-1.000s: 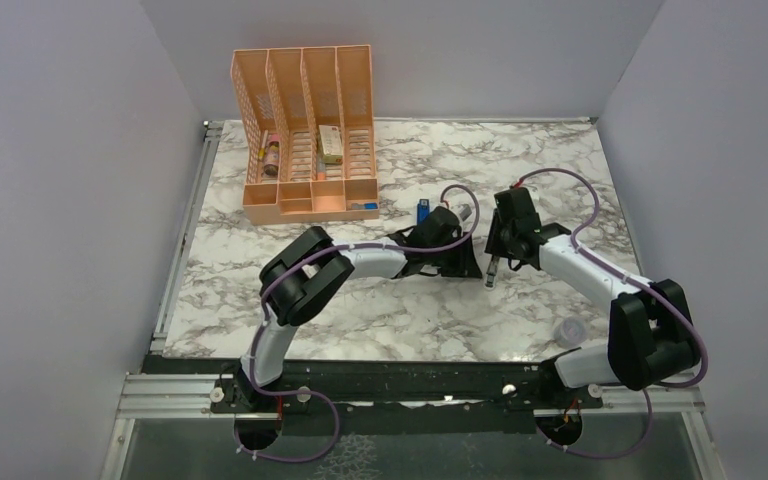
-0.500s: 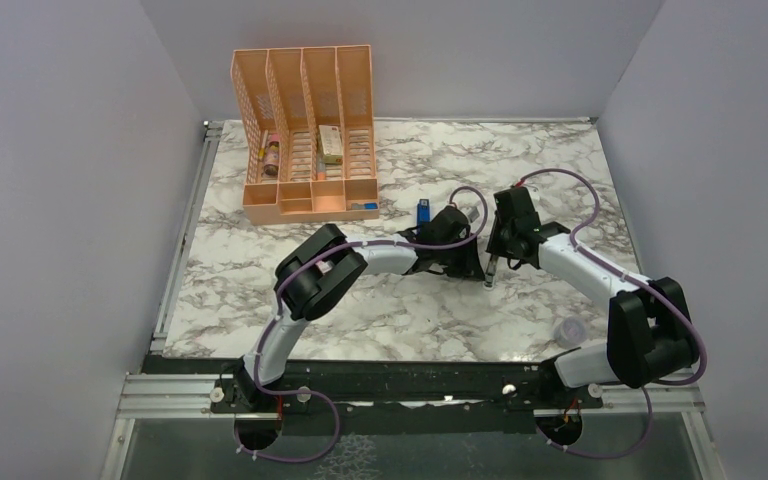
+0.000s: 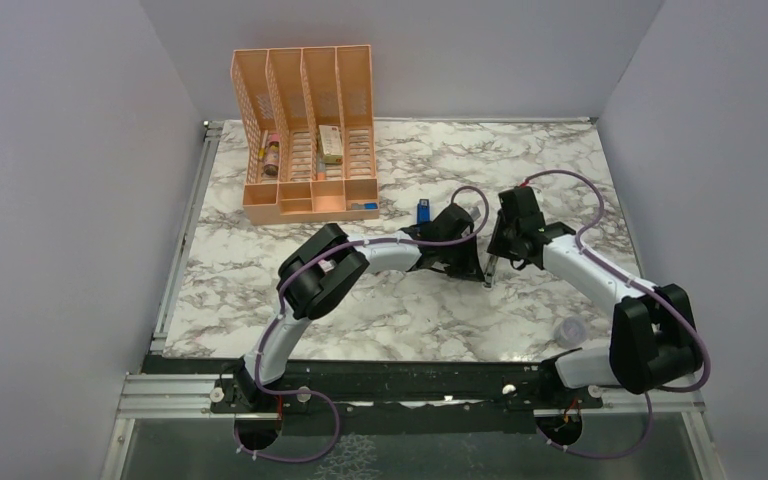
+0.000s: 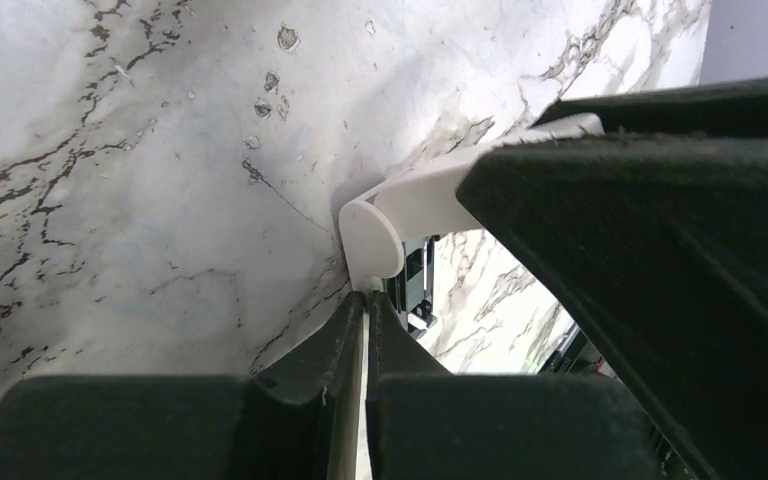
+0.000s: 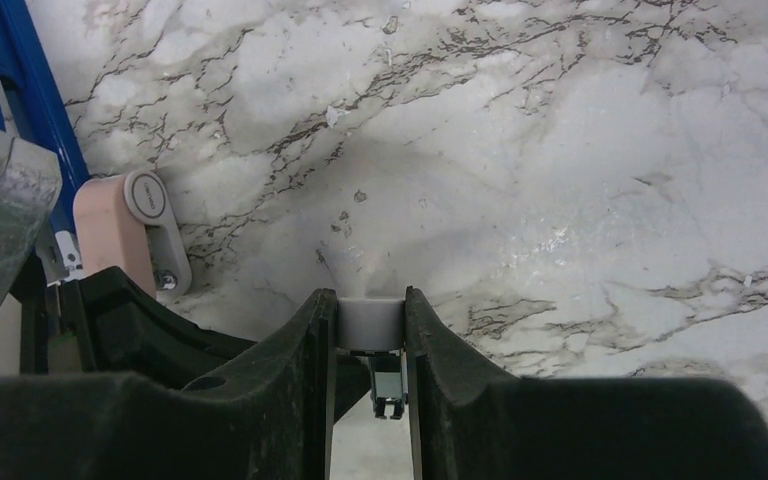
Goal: Load the staples into the stapler
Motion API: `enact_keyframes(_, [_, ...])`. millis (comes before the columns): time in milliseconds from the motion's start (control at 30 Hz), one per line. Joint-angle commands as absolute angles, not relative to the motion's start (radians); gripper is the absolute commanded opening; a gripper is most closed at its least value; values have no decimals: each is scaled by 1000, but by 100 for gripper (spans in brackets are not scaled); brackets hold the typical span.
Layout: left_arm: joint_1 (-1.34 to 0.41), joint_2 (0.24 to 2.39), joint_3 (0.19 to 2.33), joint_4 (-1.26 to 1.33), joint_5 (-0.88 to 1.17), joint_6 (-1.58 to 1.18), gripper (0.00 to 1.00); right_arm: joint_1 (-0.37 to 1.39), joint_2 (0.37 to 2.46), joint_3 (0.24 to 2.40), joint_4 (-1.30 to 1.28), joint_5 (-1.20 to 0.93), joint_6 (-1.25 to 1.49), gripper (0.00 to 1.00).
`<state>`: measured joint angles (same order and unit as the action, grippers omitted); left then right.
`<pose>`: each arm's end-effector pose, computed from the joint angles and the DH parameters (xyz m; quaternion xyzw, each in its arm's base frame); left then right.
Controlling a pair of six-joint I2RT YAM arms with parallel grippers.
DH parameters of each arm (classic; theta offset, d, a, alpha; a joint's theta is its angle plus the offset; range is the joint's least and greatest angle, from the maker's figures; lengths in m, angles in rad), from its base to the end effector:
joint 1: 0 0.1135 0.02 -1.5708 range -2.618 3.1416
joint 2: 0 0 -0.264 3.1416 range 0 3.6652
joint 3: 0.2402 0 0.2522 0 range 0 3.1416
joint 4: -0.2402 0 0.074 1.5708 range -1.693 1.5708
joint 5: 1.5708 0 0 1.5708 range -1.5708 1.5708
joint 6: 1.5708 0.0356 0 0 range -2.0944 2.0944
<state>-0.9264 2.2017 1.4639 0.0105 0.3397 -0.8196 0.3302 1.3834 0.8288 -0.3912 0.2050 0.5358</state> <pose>0.2775 -0.3890 0.1348 0.1171 0.8943 -0.4083 0.1411 0.2619 0.0821 0.2066 0.1284 0.9383 0.0399 0.3185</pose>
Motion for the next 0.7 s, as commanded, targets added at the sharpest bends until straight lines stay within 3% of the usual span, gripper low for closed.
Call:
enact_keyframes(0, [-936, 2237, 1476, -48, 295, -842, 4, 335, 1327, 809, -466, 68, 594, 26])
enact_keyframes(667, [-936, 2263, 1513, -57, 284, -861, 3, 356, 1253, 712, -530, -98, 602, 21])
